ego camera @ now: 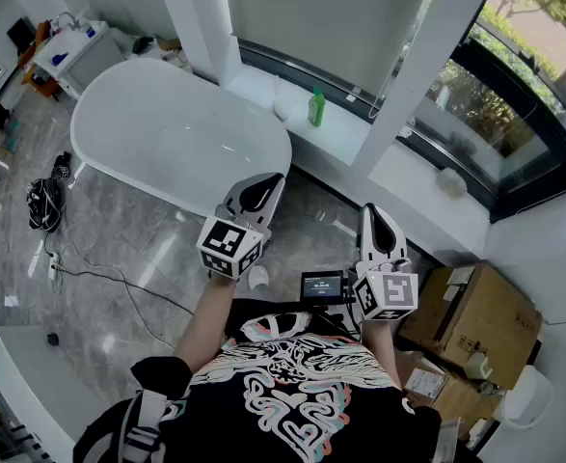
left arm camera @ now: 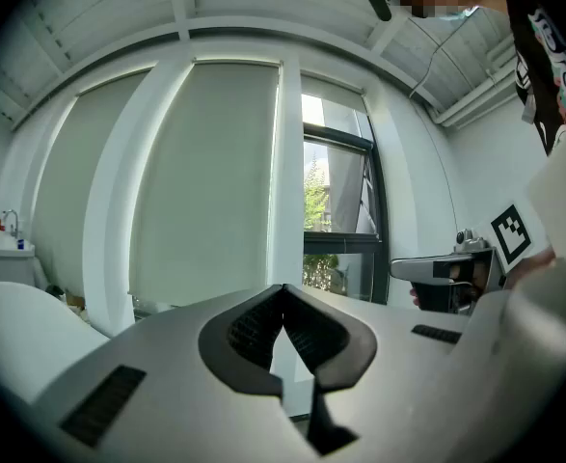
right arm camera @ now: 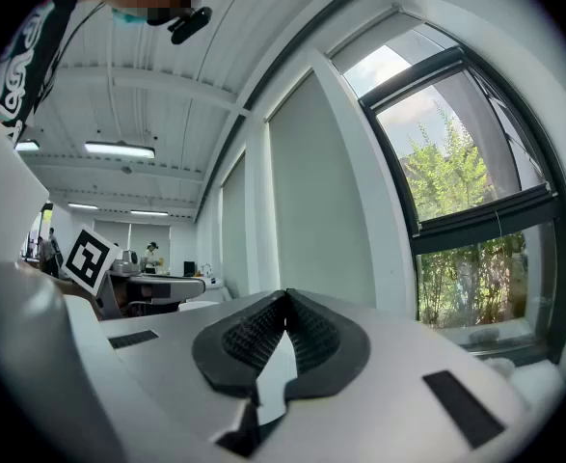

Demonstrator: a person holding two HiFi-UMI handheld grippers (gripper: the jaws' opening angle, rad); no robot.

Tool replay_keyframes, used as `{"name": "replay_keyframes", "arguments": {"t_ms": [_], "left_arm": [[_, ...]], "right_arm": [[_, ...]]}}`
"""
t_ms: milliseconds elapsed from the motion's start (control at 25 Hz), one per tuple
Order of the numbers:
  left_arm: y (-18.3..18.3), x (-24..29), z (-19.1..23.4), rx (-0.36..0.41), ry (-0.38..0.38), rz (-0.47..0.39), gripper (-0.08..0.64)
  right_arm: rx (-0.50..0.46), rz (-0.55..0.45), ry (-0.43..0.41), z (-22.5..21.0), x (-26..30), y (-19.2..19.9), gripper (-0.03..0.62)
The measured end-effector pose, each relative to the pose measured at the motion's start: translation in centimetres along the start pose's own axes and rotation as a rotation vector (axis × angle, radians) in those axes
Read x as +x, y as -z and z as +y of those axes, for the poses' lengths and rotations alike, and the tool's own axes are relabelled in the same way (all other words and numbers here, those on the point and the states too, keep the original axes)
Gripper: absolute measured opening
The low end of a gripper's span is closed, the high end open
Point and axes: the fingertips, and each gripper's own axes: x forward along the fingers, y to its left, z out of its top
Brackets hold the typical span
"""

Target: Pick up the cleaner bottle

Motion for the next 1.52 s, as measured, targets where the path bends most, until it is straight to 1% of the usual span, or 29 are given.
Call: {"name": "replay_keyframes", "arguments": {"t_ms": [240, 560, 680, 840, 1000, 1120, 1320, 1520], "left_arm": [[0.2, -0.1, -0.6, 0.01, -0.032, 0.003, 0.015], [0.4, -0.1, -1.3, 0.009, -0.044, 0.006, 0.015], [0.2, -0.2, -1.4, 0.009, -0.049, -0.003, 0.015], [0.6, -0.2, -1.7, 0.004, -0.043, -0.006, 0.015], [0.8, 0.5, -1.7, -0.021, -0.032, -0.018, 0.015], [0.7, 1.3, -1.6, -0.003, -0.02, -0.013, 0.015], [0.9, 2.4, -0.4, 0.02, -0.021, -0.006, 0.015], [1.2, 5.4, 2.6, 0.021, -0.034, -0.004, 0.015]], "right_arm": [[-0.016, 0.005, -0.009, -0.7, -0.4, 0.3, 0.028], [-0.031, 0.0, -0.015, -1.3, -1.1, 0.0, 0.028], [-0.021, -0.015, -0.029, -1.3, -1.4, -0.3, 0.028], [-0.029, -0.017, -0.03, -1.5, -1.6, -0.1, 0.028], [-0.033, -0.006, -0.025, -2.0, -1.6, 0.3, 0.028], [-0.03, -0.002, -0.016, -2.3, -1.1, 0.5, 0.028], [-0.034, 0.0, -0.009, -2.7, 0.3, 0.3, 0.028], [-0.019, 0.015, -0.003, -4.3, 4.0, 1.0, 0.028]]}}
